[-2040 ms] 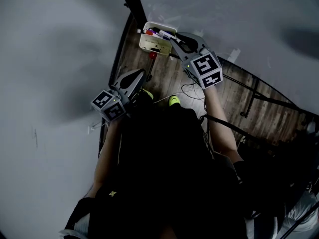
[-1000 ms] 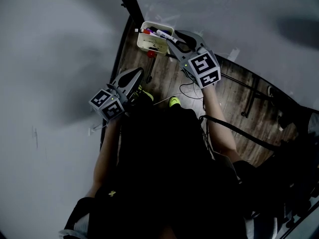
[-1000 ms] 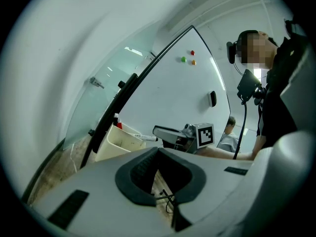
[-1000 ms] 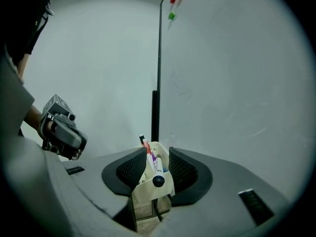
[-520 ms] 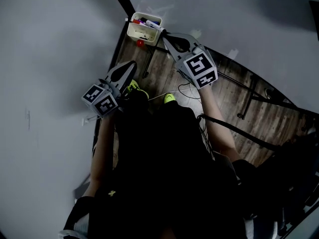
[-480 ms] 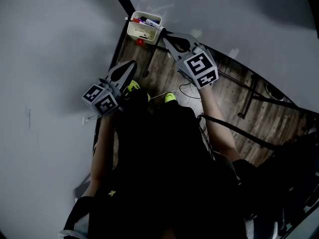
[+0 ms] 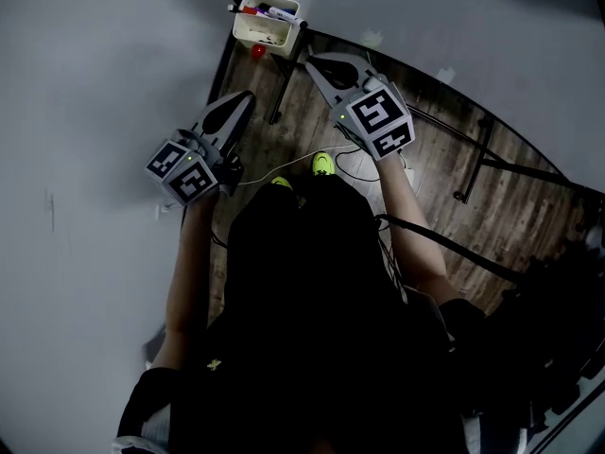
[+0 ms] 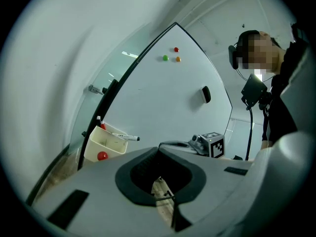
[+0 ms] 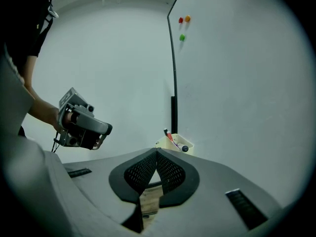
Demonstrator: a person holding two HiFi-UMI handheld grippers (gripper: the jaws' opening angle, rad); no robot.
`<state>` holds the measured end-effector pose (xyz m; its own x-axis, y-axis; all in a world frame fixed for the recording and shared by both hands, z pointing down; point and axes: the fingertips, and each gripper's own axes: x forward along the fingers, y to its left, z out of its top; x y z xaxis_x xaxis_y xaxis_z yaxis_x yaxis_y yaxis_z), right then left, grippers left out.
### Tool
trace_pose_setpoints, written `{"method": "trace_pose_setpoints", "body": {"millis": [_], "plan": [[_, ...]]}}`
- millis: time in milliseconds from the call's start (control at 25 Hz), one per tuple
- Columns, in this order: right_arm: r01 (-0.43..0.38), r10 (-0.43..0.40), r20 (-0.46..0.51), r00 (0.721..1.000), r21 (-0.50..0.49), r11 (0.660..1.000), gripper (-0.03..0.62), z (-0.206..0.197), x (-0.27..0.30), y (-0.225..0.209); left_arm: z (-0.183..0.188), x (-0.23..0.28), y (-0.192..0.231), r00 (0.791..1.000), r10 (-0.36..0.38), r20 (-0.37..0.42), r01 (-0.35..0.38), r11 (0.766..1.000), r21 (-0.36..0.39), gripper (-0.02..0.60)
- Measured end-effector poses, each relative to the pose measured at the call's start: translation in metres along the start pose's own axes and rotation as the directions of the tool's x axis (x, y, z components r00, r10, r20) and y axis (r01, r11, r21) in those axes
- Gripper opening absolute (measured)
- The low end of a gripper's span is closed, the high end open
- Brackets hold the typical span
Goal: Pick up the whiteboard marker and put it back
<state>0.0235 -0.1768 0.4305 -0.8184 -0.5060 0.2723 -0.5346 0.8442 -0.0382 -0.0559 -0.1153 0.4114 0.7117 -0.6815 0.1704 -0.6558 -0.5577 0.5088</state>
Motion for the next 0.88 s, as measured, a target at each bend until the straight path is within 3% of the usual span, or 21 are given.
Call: {"method": "trace_pose_setpoints", "body": {"millis": [360,880], "plan": [[0.032,-0.032,-0.032,0.999,-0.003,0.999,0.008,-0.014,-0.015,0.045,-0.022,-0.034,-0.01,1.0,-0.017,0.011,0.017,1.0,-0.012,0.014],[0.048,-0.048,-0.015,0.999,0.025,0.999,0.008,-0.005,-0.055,0.152,-0.049,-0.114,-0.061,0.995,-0.091,0.048,0.09,0.996,0.007,0.014]]}}
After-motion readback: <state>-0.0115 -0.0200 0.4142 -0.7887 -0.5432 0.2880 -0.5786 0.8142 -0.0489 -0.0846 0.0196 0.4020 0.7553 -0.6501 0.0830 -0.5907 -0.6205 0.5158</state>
